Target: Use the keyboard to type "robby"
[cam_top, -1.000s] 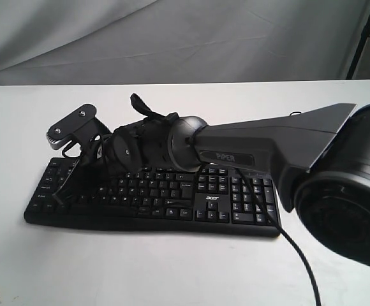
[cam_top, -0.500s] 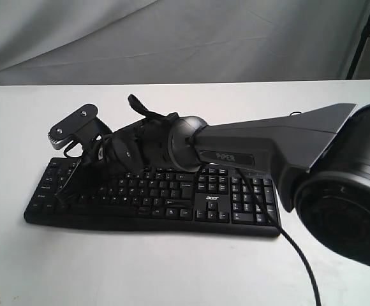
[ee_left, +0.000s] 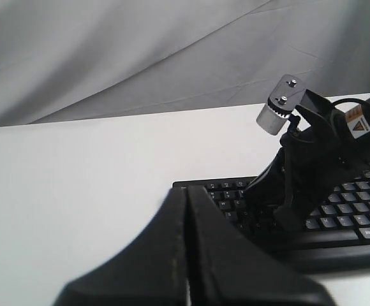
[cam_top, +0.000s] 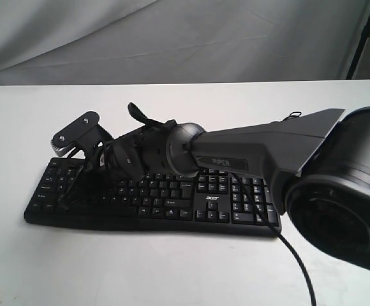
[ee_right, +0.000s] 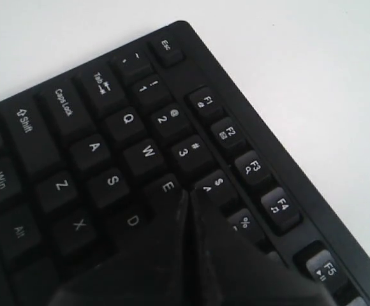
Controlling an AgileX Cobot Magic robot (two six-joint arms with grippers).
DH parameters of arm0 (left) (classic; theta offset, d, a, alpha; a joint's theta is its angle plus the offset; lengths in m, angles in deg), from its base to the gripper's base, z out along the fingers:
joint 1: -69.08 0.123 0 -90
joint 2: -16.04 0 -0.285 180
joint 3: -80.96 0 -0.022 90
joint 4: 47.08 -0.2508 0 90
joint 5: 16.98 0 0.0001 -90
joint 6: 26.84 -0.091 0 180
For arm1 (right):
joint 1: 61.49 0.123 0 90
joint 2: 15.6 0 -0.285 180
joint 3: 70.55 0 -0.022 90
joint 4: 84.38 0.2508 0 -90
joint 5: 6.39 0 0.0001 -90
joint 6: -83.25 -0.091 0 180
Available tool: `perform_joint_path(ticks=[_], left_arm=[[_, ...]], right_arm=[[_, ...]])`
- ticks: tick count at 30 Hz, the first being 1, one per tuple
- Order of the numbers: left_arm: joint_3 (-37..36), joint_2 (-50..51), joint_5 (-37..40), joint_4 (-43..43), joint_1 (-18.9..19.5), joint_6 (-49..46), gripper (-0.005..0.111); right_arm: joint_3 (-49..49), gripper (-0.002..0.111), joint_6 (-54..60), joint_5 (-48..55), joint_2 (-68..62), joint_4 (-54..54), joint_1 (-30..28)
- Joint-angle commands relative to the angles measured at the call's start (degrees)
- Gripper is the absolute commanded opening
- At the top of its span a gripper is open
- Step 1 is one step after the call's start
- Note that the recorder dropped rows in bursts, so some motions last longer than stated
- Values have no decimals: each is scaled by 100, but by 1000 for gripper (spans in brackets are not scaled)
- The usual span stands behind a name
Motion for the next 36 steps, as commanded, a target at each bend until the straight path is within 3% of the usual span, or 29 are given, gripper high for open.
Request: perform_joint_path(ticks=[1, 24, 36], left_arm=[[-25, -20, -31, -27, -36, 16, 0], [-25, -20, -31, -27, -36, 16, 0], [-25, -20, -31, -27, -36, 16, 0]], right_arm=[[-39, 0, -32, 23, 28, -69, -9], [139, 0, -32, 485, 708, -65, -137], [1343, 0, 28, -7, 1392, 0, -391]])
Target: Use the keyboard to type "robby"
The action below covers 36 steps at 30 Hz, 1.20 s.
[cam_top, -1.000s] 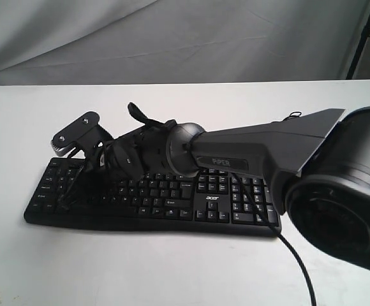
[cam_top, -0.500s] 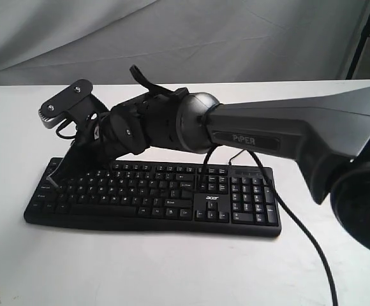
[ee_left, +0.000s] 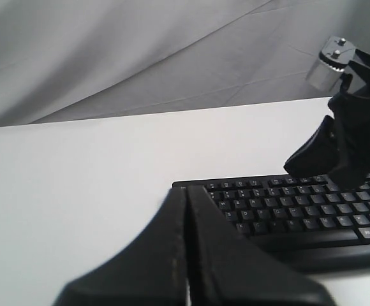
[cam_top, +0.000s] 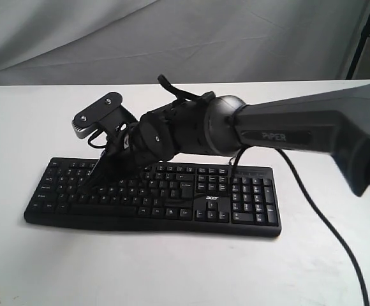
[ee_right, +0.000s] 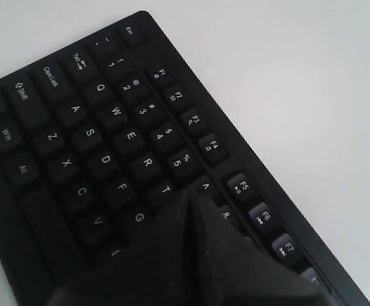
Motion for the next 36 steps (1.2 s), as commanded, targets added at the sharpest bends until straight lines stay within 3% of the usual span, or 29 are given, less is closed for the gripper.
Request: perform_joint_path(ticks=[1, 11, 36], left_arm=[[-25, -20, -31, -27, -36, 16, 0], [-25, -20, -31, -27, -36, 16, 0], [-25, -20, -31, -27, -36, 16, 0]], right_arm=[[423, 0, 16, -240, 358, 26, -152], [1103, 0, 7, -721, 491, 11, -221], [1115, 0, -34, -805, 326, 11, -321]])
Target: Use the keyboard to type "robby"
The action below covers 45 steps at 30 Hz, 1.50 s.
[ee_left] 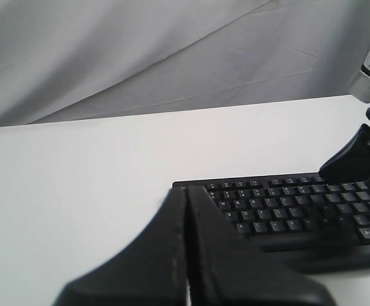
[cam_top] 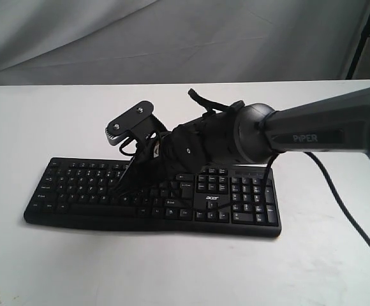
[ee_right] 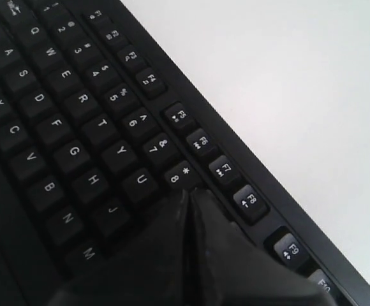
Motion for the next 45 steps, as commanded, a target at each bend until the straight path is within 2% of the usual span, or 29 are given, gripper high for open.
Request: perform_joint_path(ticks=[1, 45], left_arm=[[-25, -20, -31, -27, -36, 16, 0], [-25, -20, -31, -27, -36, 16, 0]], right_arm=[[38, 0, -23, -133, -26, 11, -24], [38, 0, 13, -25, -62, -108, -24]])
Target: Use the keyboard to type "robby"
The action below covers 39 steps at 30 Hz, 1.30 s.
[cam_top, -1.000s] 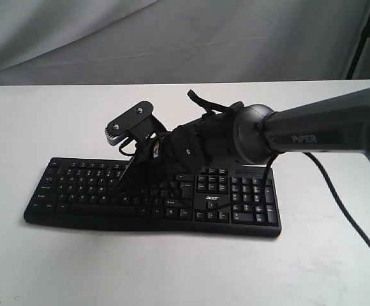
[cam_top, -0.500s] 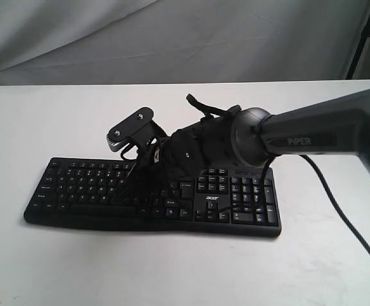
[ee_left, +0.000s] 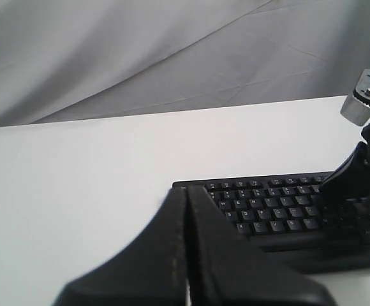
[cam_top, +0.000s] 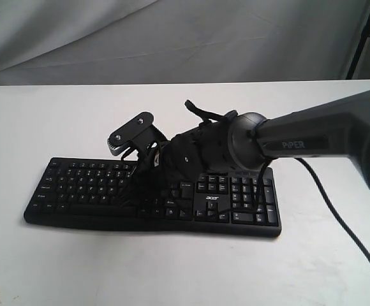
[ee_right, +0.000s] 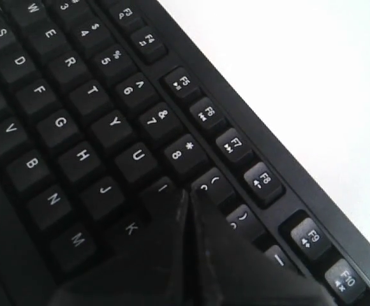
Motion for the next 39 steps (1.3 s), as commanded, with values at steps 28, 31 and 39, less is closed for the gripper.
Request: perform_joint_path(ticks=[28, 31, 39], left_arm=[[-25, -20, -31, -27, -36, 16, 0], [-25, -20, -31, -27, -36, 16, 0], [-25, -20, -31, -27, -36, 16, 0]], right_arm=[[-701, 0, 310, 673, 255, -5, 501], [-701, 0, 310, 662, 134, -5, 537], [-729, 0, 333, 507, -18, -5, 717]])
